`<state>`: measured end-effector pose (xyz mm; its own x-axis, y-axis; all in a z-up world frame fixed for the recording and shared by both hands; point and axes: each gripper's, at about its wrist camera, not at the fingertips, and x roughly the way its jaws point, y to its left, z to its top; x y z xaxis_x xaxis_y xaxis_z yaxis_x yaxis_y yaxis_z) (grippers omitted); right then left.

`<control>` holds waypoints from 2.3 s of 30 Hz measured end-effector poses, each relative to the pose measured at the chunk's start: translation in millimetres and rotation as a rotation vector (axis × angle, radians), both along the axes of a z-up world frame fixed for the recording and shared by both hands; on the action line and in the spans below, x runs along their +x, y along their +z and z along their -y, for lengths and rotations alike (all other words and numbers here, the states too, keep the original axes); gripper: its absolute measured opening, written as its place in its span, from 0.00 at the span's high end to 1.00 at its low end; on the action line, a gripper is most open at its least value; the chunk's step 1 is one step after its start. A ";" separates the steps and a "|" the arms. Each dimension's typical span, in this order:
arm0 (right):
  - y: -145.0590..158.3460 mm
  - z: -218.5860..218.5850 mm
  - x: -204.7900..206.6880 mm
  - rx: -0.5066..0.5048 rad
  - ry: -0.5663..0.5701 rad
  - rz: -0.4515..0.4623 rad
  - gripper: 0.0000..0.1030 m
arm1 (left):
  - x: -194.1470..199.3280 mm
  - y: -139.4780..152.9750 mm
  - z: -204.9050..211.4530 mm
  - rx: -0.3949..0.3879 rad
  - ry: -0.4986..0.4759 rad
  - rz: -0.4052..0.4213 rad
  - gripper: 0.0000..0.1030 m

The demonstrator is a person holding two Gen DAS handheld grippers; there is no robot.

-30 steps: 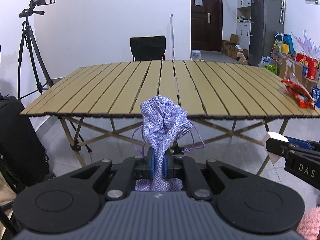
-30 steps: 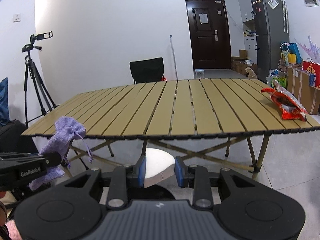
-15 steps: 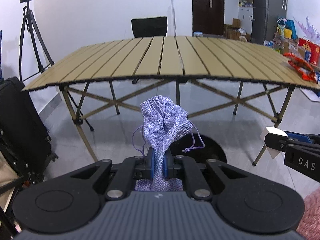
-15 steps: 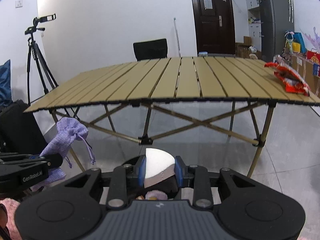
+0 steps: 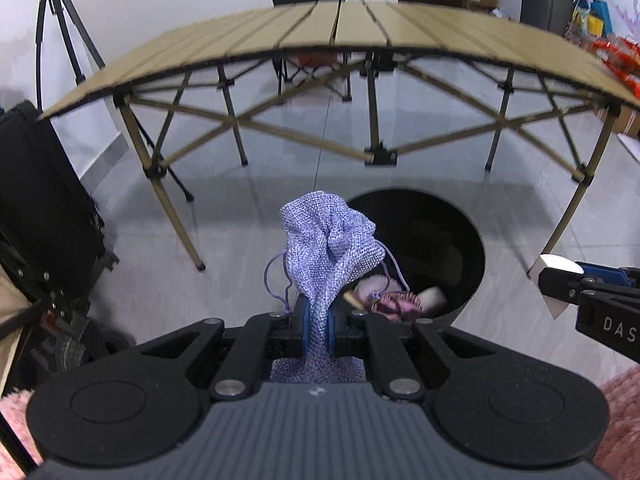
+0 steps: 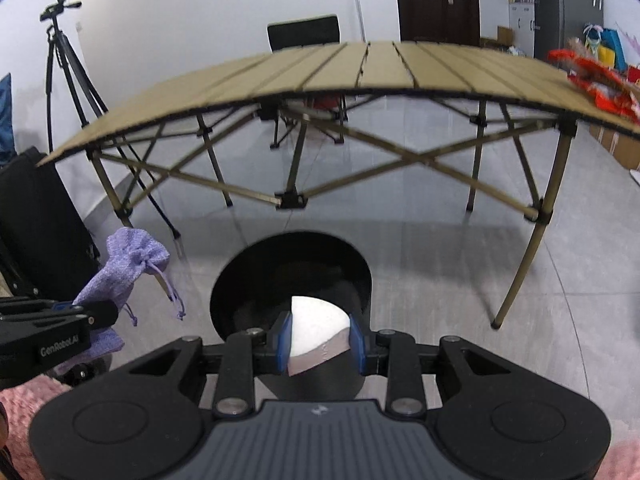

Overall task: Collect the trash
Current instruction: 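Carry the pouch and white foam wedge down over the black bin, then open the left gripper to drop the lavender pouch into the bin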

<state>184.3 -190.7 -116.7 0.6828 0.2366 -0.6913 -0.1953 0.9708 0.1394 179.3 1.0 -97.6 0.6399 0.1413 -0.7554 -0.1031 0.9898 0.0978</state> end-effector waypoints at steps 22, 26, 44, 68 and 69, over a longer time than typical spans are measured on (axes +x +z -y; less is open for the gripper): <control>-52.5 0.2 29.8 -0.060 -0.017 -0.154 0.72 | 30.9 -51.8 -18.7 -0.046 0.051 -0.184 0.91; -57.2 3.9 35.0 -0.065 -0.025 -0.164 0.72 | 36.5 -49.0 -17.5 -0.055 0.051 -0.187 0.91; -73.9 38.0 69.7 -0.050 -0.141 -0.161 0.72 | 110.8 -49.0 27.9 -0.083 -0.016 -0.208 0.91; -101.7 101.8 92.9 -0.032 -0.271 -0.176 0.72 | 174.3 -79.0 87.8 -0.053 -0.094 -0.258 0.85; -101.8 103.2 92.4 -0.031 -0.274 -0.176 0.72 | 173.9 -78.4 88.3 -0.050 -0.096 -0.251 0.82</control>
<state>276.7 -293.9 -218.5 0.5879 0.0380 -0.8081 0.0980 0.9882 0.1178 353.2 -87.3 -176.0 0.4400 0.0471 -0.8968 0.0129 0.9982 0.0588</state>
